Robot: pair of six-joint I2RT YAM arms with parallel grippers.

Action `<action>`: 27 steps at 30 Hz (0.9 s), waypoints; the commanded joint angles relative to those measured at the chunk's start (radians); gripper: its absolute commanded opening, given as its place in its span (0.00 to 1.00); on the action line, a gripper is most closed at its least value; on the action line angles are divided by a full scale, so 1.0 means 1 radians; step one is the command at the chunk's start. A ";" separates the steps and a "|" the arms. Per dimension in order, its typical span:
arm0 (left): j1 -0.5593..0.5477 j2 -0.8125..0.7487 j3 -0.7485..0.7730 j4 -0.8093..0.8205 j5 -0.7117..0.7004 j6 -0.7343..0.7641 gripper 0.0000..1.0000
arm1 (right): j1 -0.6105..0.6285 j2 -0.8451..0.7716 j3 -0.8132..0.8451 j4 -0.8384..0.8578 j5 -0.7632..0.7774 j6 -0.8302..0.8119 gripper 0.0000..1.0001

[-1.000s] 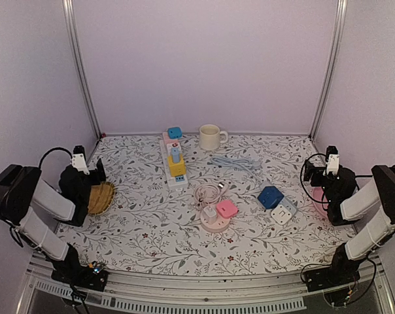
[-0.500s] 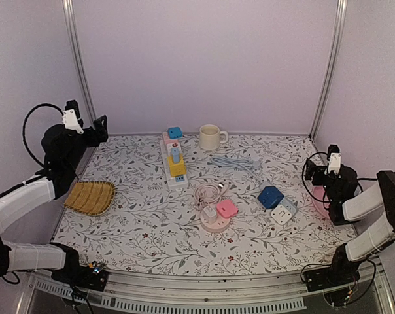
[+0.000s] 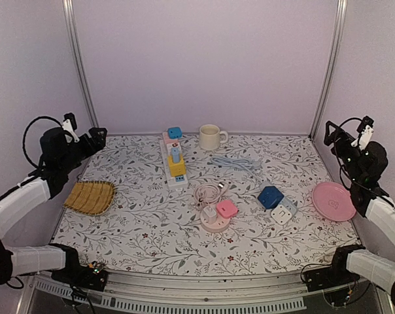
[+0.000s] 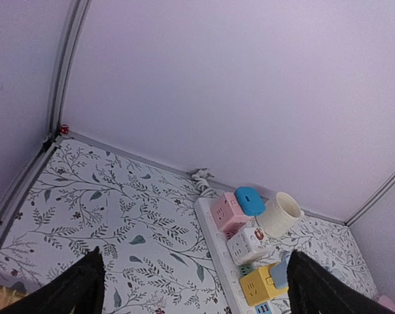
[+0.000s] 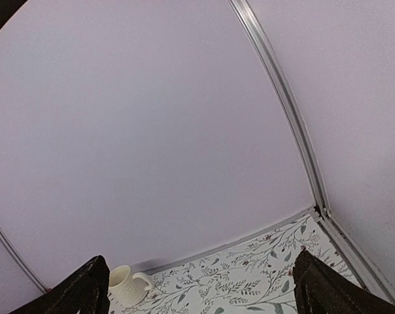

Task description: Pull the plug off the socket

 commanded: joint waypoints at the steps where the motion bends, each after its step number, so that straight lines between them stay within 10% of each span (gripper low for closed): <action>1: -0.063 0.049 0.005 -0.007 0.129 -0.073 0.97 | 0.004 -0.002 -0.024 -0.144 -0.154 0.171 0.99; 14: -0.631 0.218 0.023 -0.108 -0.102 -0.050 0.97 | 0.537 0.251 0.094 -0.607 0.102 0.126 0.99; 27: -0.925 0.347 0.133 -0.164 -0.229 -0.065 0.97 | 0.491 0.222 -0.006 -0.671 0.067 0.174 0.99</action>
